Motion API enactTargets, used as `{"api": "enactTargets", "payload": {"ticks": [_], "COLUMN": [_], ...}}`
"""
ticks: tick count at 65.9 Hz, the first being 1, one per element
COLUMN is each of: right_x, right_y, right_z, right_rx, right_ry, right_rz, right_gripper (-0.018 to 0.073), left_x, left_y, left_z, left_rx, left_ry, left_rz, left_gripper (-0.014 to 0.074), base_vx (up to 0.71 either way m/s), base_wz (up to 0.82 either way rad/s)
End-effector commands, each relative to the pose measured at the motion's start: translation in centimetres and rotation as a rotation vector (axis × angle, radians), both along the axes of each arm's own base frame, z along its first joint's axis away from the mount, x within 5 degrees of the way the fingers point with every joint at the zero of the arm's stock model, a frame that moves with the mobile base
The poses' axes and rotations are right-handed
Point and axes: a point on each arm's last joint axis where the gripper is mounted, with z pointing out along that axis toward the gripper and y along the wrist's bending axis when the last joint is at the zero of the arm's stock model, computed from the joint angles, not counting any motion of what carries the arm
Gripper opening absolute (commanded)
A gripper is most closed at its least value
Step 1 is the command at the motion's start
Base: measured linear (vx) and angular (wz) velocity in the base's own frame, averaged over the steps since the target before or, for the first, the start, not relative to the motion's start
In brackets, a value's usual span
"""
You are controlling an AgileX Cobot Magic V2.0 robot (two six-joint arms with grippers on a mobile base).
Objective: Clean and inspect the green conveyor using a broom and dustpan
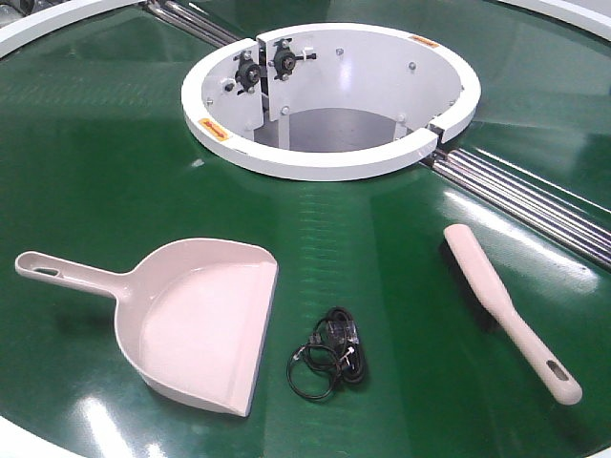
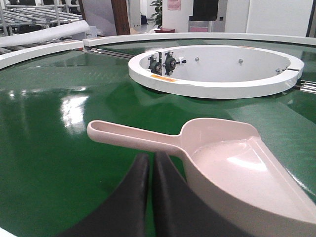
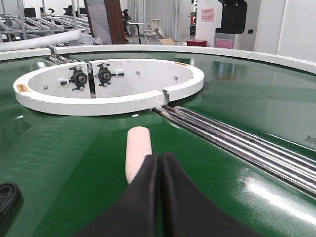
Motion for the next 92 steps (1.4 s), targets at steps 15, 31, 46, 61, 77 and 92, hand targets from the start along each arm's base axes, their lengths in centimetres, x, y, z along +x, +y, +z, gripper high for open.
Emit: {"api": "enactTargets", "payload": {"ticks": [15,31,46,61,77,92], "right_x": [0.0,0.0,0.0,0.0,0.0,0.0], "right_y": [0.0,0.0,0.0,0.0,0.0,0.0], "right_z": [0.1,0.1,0.1,0.1,0.1,0.1], "right_rx": [-0.011,-0.011,-0.011,-0.011,-0.011,-0.011], "right_ry": [-0.073,-0.073,-0.073,-0.073,-0.073,-0.073], "right_rz": [0.001,0.001,0.001,0.001,0.001,0.001], "right_gripper": [-0.0010,-0.0010,-0.0010,-0.0010,-0.0010,-0.0010], "left_x": [0.1,0.1,0.1,0.0,-0.1,-0.4], "left_y": [0.0,0.0,0.0,0.0,0.1,0.1], "left_z": [-0.2,-0.2,-0.2,-0.2,1.6,7.6], "left_rx": [-0.018,-0.018,-0.019,-0.019,-0.047,-0.048], "left_ry": [-0.063,-0.063,-0.068,-0.067,-0.225,-0.304], "left_rz": [0.006,0.006,0.006,0.006,0.014,0.009], "left_gripper": [-0.0006,-0.0006,-0.0006,-0.0006,-0.0006,-0.0006], "base_vx": [0.00,0.00,0.00,0.00,0.00,0.00], "base_wz": [0.00,0.00,0.00,0.00,0.00,0.00]}}
